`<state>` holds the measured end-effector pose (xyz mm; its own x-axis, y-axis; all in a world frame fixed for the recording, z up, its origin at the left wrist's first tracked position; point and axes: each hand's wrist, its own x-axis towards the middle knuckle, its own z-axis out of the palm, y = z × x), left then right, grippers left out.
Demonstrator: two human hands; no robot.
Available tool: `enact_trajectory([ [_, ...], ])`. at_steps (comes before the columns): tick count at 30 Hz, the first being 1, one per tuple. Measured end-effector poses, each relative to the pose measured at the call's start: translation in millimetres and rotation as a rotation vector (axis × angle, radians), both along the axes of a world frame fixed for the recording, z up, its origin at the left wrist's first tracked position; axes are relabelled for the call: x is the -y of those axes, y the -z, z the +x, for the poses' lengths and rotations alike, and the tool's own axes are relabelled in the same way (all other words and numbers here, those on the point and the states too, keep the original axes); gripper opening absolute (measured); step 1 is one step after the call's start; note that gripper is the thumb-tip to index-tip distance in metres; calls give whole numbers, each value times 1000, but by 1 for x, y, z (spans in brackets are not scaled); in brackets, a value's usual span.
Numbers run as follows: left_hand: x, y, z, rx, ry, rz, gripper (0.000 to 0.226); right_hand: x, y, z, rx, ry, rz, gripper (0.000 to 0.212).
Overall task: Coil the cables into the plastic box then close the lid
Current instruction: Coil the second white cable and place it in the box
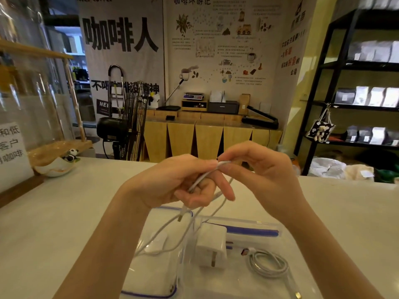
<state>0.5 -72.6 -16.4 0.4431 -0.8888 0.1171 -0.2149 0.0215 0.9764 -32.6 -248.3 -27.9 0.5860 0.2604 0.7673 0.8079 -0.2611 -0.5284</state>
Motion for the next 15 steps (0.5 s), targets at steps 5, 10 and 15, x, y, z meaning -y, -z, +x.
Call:
enact_trajectory([
  [5, -10, 1, 7, -78, 47, -68, 43, -12, 13, 7, 93, 163, 40, 20],
  [10, -16, -8, 3, 199, -94, 170, 33, -15, 23, 8, 302, 336, -172, 25],
  [15, -23, -12, -2, 282, -89, 245, 40, -31, 24, 4, -31, 235, -120, 20],
])
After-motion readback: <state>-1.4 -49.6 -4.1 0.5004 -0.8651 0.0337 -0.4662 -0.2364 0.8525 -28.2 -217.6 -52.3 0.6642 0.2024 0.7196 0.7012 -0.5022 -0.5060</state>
